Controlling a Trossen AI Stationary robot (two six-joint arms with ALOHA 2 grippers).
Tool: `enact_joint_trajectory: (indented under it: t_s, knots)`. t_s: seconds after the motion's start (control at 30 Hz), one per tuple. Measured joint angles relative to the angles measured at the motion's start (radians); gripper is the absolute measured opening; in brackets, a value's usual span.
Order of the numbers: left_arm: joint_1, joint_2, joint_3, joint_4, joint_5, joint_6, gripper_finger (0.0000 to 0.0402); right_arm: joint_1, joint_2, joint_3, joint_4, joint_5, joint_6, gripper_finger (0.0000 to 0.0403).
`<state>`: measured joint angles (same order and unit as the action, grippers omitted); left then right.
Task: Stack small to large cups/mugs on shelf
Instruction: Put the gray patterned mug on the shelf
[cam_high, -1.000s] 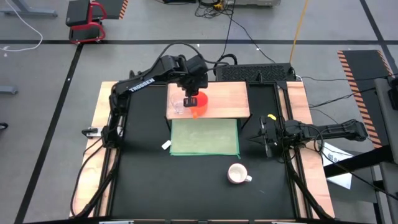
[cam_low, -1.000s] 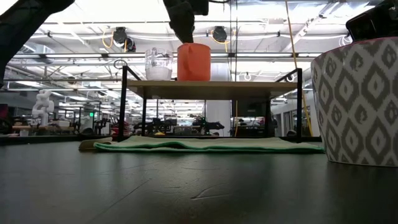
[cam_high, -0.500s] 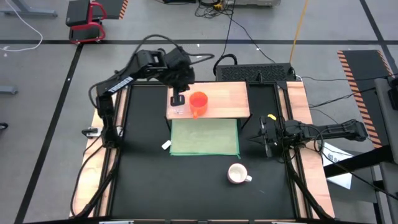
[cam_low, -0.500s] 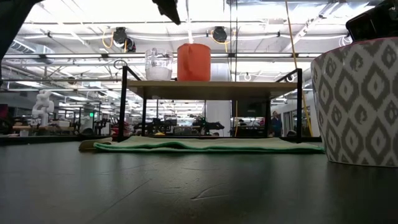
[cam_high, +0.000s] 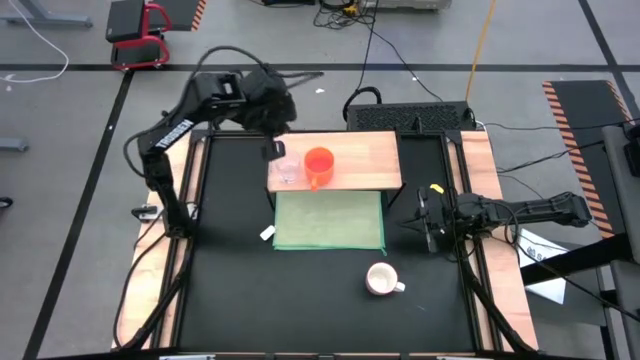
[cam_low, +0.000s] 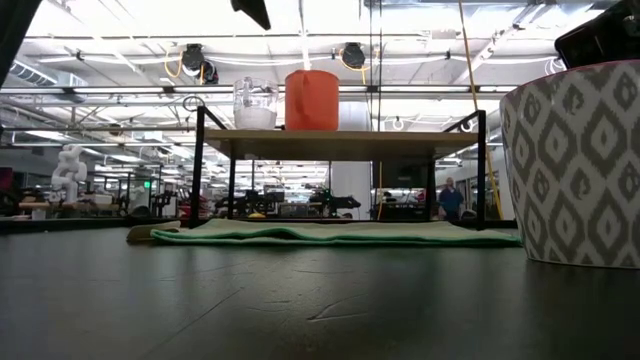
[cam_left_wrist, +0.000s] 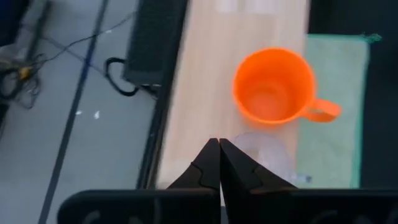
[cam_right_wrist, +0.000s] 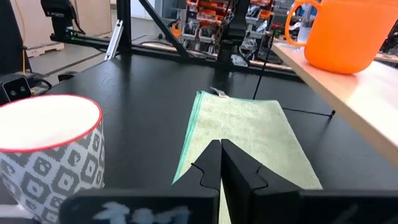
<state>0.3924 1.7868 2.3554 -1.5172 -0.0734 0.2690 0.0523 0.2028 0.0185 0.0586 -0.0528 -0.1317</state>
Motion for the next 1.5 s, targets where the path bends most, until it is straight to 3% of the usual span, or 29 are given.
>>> enact_joint_trajectory:
  t_s: [0.27,0.4,0.6,0.83,1.27,1.5]
  knots:
    - [0.049,-0.15,-0.002,-0.049,-0.048,-0.064,0.0,0.0,0.003,0.0,-0.009,-0.001,0.001,0.0]
    - [0.033,-0.239,-0.08,-0.052,-0.099,-0.118,0.0,0.0,0.003,0.0,-0.008,-0.001,-0.001,0.0]
    - [-0.002,-0.401,-0.396,0.082,-0.133,-0.163,0.0,0.0,0.003,0.0,-0.008,-0.001,-0.002,0.0]
    - [-0.008,-0.647,-0.806,0.478,0.025,-0.163,0.0,0.0,0.003,0.0,-0.007,-0.001,-0.002,0.0]
    - [0.035,-1.016,-1.272,0.838,0.091,-0.272,0.0,0.0,0.003,0.0,-0.007,-0.001,-0.005,0.0]
    - [0.032,-1.104,-1.458,0.958,0.143,-0.343,0.0,0.0,0.003,0.0,-0.003,-0.001,-0.008,0.0]
